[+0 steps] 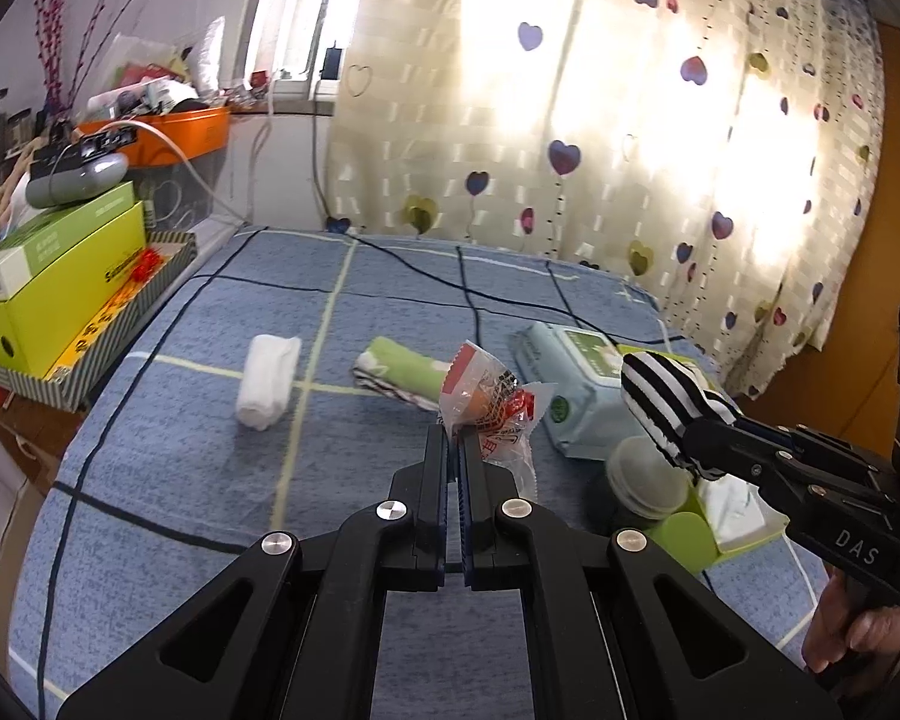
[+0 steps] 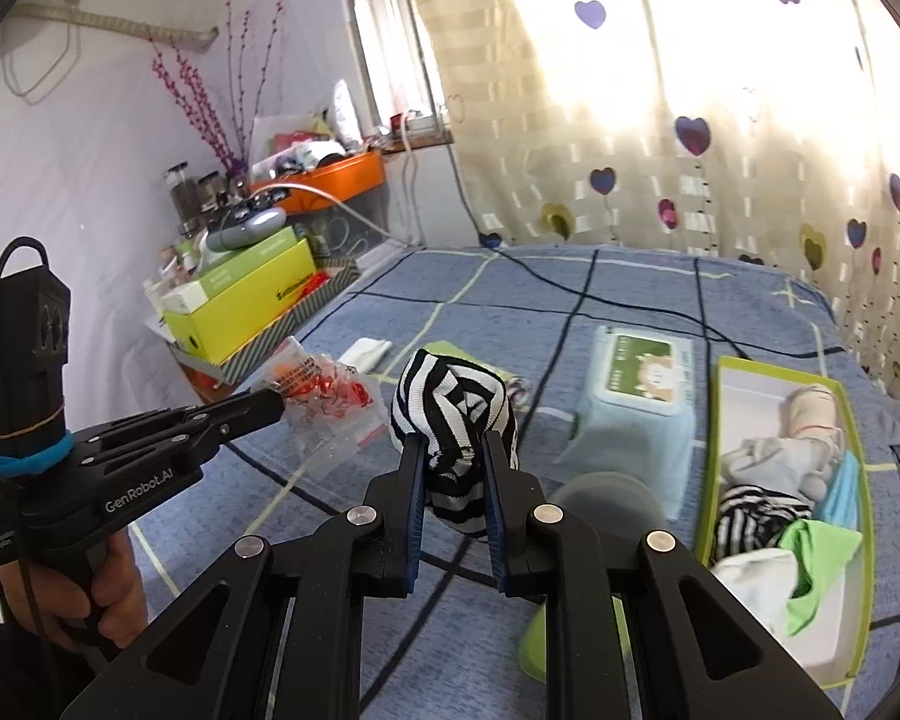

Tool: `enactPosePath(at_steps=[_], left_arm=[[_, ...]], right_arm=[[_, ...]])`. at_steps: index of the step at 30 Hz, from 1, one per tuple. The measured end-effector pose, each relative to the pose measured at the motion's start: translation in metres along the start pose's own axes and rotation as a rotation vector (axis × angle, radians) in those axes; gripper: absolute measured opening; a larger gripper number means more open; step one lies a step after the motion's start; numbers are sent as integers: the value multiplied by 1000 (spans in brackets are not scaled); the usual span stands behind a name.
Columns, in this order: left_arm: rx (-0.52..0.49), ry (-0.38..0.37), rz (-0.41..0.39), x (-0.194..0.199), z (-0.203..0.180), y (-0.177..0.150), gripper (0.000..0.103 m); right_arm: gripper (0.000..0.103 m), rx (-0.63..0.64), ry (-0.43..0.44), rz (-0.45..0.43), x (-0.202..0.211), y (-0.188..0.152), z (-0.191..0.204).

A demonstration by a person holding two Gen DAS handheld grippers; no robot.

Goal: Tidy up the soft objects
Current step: 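Carry the striped bundle and the clear bag over the white box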

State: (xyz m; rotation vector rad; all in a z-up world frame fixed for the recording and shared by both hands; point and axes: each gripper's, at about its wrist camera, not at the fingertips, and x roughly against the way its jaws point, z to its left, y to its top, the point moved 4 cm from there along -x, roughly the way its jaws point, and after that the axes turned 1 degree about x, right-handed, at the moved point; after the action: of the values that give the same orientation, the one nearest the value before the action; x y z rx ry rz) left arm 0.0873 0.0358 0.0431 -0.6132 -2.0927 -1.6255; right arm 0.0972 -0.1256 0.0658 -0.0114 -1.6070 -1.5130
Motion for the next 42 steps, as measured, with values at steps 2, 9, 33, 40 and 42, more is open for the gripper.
enactPosePath(at_steps=[2, 9, 33, 40, 42], left_arm=[[-10, -9, 1, 0, -7, 0, 3], [-37, -49, 4, -2, -33, 1, 3], [-160, -213, 54, -24, -138, -8, 3], [-191, -248, 85, -31, -162, -15, 3], [-204, -263, 100, -33, -170, -20, 3]], right_arm=[[17, -7, -10, -7, 6, -2, -6], [17, -35, -37, -23, 21, -8, -22], [17, -179, -177, -76, 81, -38, -115], [17, -203, -201, -82, 91, -47, -133], [17, -213, -210, -82, 94, -51, -139]])
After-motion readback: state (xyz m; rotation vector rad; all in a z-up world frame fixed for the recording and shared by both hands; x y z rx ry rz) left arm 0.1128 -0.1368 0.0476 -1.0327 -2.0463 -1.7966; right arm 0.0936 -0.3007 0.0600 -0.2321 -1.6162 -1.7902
